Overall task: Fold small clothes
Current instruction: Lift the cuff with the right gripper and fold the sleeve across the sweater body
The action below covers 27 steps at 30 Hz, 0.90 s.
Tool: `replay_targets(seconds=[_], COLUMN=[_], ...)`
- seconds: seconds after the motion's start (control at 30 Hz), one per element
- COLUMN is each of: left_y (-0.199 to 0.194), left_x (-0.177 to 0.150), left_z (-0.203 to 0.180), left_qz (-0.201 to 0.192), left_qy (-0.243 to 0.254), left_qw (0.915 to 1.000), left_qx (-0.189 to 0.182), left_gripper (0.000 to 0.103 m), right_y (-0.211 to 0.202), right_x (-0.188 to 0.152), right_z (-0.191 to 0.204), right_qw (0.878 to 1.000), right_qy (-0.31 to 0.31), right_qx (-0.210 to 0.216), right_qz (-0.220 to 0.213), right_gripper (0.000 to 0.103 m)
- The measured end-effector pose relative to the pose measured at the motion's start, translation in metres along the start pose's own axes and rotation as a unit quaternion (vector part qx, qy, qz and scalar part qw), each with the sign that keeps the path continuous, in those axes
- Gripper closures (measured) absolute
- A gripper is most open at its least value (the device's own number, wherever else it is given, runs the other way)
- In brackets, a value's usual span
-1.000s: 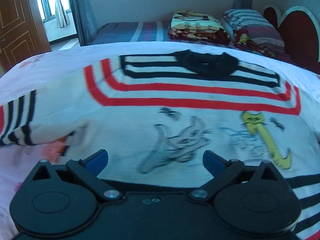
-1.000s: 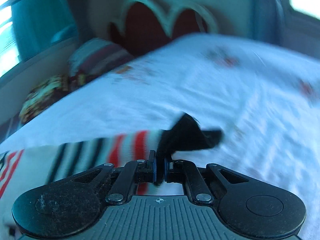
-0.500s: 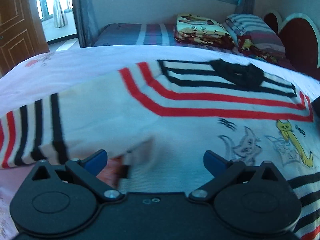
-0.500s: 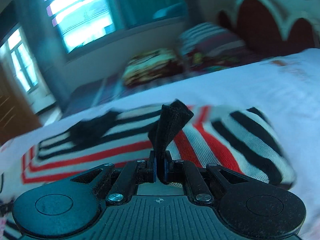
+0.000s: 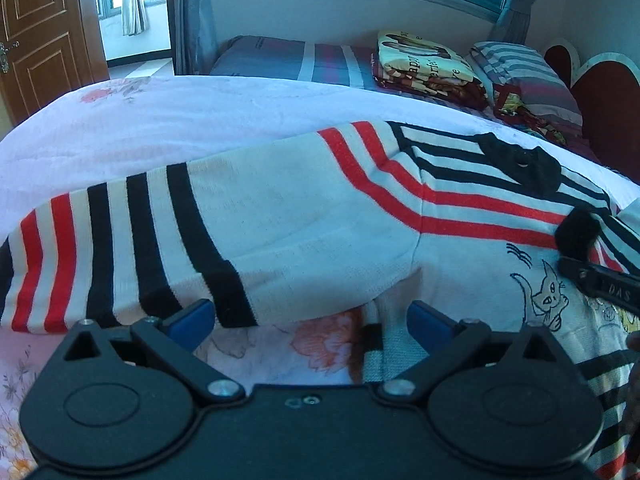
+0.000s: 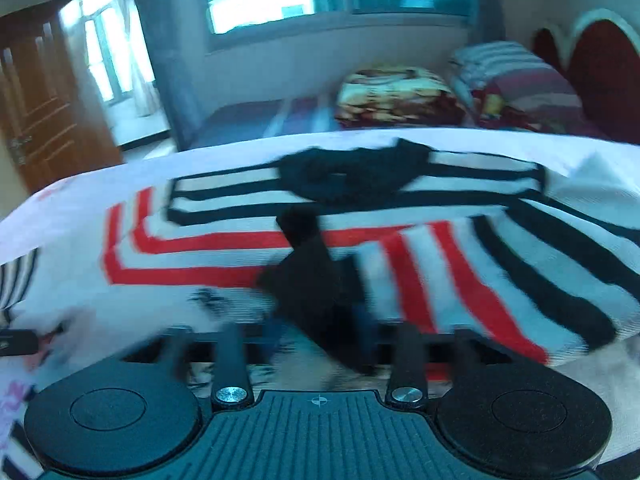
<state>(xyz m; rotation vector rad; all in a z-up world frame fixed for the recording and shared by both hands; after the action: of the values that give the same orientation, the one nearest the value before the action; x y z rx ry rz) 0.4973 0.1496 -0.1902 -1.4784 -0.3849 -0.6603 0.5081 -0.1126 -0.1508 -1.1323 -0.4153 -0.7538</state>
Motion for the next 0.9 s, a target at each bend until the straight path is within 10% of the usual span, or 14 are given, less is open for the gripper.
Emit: replay_targets(seconds=[0.33, 0.67, 0.8, 0.9], left_y=[-0.008, 0.045, 0.055, 0.056], left_x=[0.039, 0.051, 0.057, 0.059], left_z=[-0.084, -0.179, -0.191, -0.196], left_qz=[-0.058, -0.013, -0.011, -0.013], left_qy=[0.01, 0.016, 0.026, 0.036], left_qw=[0.9932, 0.9839, 0.9868, 0.9881], left_qx=[-0.101, -0.178, -0.159, -0.149], left_gripper=[0.004, 0.039, 0.081, 0.091], right_y=[-0.067, -0.111, -0.127, -0.131], right_x=[0.019, 0.023, 0.022, 0.024], right_z=[-0.041, -0.125, -0.151, -0.162], right_qw=[0.996, 0.989, 0.987, 0.985], right_qy=[0.069, 0.12, 0.135, 0.141], right_qx=[0.002, -0.041, -0.047, -0.06], right_qz=[-0.064, -0.072, -0.073, -0.074], right_gripper=[0.053, 0.053, 0.053, 0.053])
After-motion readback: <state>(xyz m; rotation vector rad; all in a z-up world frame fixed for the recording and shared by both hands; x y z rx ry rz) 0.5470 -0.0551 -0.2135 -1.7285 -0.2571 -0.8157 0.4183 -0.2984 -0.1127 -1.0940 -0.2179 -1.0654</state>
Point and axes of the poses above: each gripper's, at about its wrist camera, not at the fingertips, and y roughly the way its jaws point, z to its left, x to its top, the point moved 9 cm from there along y, roughly the way its jaws point, and after that the axes turned 13 degrees about y, right-handed, at the moved point
